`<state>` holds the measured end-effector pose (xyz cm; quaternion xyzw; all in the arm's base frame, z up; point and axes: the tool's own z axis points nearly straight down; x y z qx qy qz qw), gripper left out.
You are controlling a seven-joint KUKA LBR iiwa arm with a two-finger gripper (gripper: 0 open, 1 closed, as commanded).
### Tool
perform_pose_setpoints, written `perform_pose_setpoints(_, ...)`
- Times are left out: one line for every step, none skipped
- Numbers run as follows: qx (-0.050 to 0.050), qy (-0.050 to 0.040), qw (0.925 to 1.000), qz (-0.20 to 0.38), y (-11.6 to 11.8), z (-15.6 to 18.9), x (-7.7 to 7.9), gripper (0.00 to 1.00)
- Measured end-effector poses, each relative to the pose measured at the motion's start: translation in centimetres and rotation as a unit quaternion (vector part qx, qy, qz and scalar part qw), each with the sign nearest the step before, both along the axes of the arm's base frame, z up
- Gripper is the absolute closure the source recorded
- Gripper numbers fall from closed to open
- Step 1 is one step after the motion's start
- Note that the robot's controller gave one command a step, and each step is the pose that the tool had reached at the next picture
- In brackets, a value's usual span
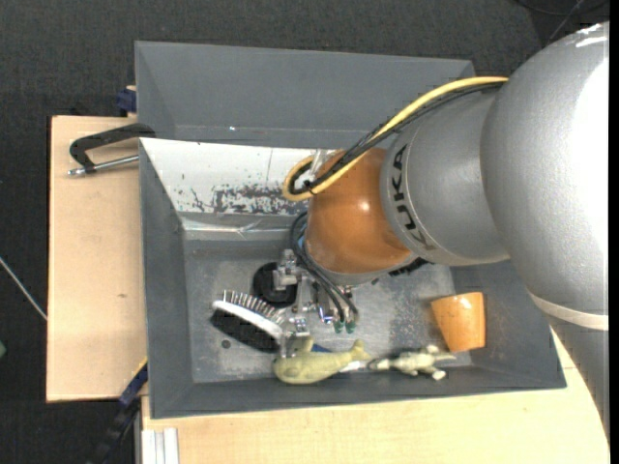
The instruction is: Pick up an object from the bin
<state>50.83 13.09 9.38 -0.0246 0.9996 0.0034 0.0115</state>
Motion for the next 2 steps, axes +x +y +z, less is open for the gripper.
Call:
perform_pose_setpoints(0.0, -0.0044, 1.0, 0.0, 0.0, 0.2, 0.2, 1.0)
perform_pose_setpoints(-0.002, 0.0053, 1.0, 0.0, -1.0, 17.7, 1.1, 1.0)
